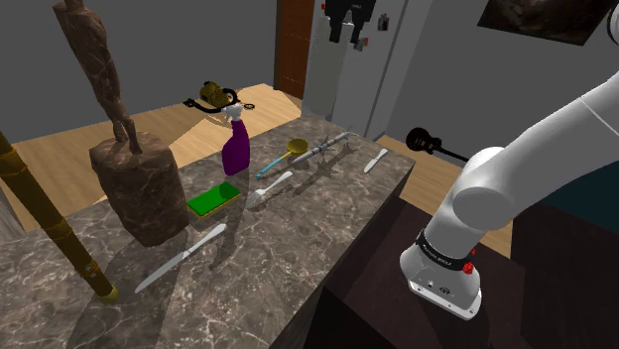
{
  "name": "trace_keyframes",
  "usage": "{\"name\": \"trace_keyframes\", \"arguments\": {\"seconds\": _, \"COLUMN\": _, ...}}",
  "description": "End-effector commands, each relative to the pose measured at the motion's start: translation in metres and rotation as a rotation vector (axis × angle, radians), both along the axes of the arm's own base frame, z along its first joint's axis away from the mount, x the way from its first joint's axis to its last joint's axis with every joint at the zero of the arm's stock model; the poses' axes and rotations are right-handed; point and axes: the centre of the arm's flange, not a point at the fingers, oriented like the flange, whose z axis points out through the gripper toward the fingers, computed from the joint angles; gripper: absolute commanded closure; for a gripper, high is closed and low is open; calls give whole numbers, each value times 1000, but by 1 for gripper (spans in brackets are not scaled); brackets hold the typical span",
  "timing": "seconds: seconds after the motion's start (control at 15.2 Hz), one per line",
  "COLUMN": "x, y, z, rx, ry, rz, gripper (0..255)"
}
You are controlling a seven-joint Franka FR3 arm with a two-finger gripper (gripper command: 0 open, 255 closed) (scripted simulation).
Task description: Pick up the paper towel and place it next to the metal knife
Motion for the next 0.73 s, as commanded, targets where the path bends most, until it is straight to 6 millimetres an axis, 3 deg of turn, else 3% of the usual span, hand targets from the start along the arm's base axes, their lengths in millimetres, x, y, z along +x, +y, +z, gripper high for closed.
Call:
{"name": "trace_keyframes", "arguments": {"seconds": 0.0, "x": 3, "y": 24, "z": -4, "rx": 0, "ry": 0, "rz": -2, "gripper": 255}}
{"name": "trace_keyframes", "arguments": {"seconds": 0.66, "x": 25, "y": 154, "z": -3, "rx": 0, "ry": 0, "rz": -2, "gripper": 255}}
